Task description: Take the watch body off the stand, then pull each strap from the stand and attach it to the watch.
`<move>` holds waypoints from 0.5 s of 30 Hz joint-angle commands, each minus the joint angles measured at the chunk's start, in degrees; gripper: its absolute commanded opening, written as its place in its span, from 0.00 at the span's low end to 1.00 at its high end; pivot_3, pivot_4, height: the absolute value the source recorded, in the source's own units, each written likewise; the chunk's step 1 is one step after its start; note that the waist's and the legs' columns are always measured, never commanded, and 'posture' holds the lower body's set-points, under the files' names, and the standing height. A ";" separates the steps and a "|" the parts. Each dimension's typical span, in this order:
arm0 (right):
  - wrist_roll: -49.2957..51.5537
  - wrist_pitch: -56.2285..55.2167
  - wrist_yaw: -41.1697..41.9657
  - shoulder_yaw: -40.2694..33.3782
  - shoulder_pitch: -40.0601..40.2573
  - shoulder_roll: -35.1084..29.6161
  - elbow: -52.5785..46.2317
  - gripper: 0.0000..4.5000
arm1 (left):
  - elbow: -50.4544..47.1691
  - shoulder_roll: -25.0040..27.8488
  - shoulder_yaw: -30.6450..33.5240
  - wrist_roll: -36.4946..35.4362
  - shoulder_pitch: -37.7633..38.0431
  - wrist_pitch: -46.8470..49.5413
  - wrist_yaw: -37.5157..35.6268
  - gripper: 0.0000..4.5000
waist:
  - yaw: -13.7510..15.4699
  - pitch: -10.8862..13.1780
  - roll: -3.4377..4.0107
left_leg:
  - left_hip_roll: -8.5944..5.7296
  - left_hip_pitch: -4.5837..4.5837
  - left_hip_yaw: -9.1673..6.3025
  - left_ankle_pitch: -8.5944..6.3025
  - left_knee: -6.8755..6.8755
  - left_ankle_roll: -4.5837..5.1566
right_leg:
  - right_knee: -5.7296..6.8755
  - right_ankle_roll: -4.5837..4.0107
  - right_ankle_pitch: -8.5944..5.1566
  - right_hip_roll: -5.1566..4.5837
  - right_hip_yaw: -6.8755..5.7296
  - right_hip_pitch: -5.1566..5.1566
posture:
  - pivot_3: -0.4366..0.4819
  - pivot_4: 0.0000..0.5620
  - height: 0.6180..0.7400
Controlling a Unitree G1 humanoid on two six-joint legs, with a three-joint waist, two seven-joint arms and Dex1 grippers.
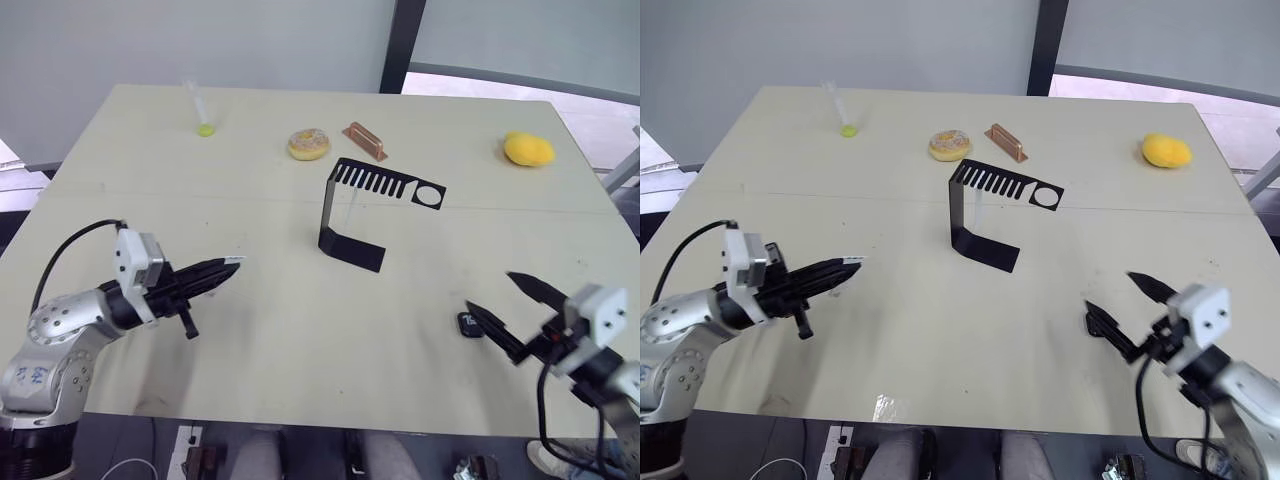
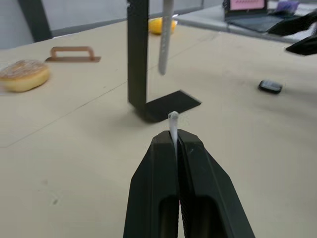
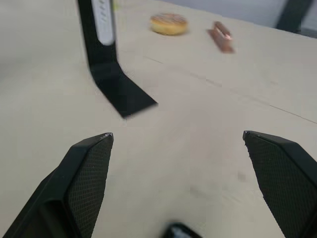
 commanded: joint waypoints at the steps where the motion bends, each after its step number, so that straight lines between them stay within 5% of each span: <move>1: -2.46 -8.82 1.94 -9.30 6.90 2.68 4.77 0.99 | 3.52 -0.23 5.61 3.65 5.05 -6.09 0.44 0.00 | -0.08 0.00 0.01 | 0.00 0.02 0.00 0.00 0.00 0.00 | 0.00 0.00 0.00 -0.01 0.00 0.02 | 0.48 0.27 1.00; 9: -2.66 -15.78 1.67 -17.23 13.88 5.44 14.31 0.99 | 6.98 -1.37 13.79 4.54 13.03 -10.53 1.88 0.00 | -0.32 -0.01 0.00 | 0.07 0.21 0.11 0.00 -0.15 0.01 | 0.04 -0.16 0.02 -0.11 0.07 0.04 | 0.48 0.27 1.00; 15: -2.84 -18.17 -0.70 -17.54 12.55 6.54 16.93 0.99 | 5.01 -1.67 12.39 2.91 12.03 -8.81 1.43 0.00 | -0.10 -0.02 0.04 | 0.07 0.16 0.08 -0.02 -0.22 -0.02 | 0.01 -0.22 -0.02 -0.17 0.03 -0.03 | 0.48 0.27 1.00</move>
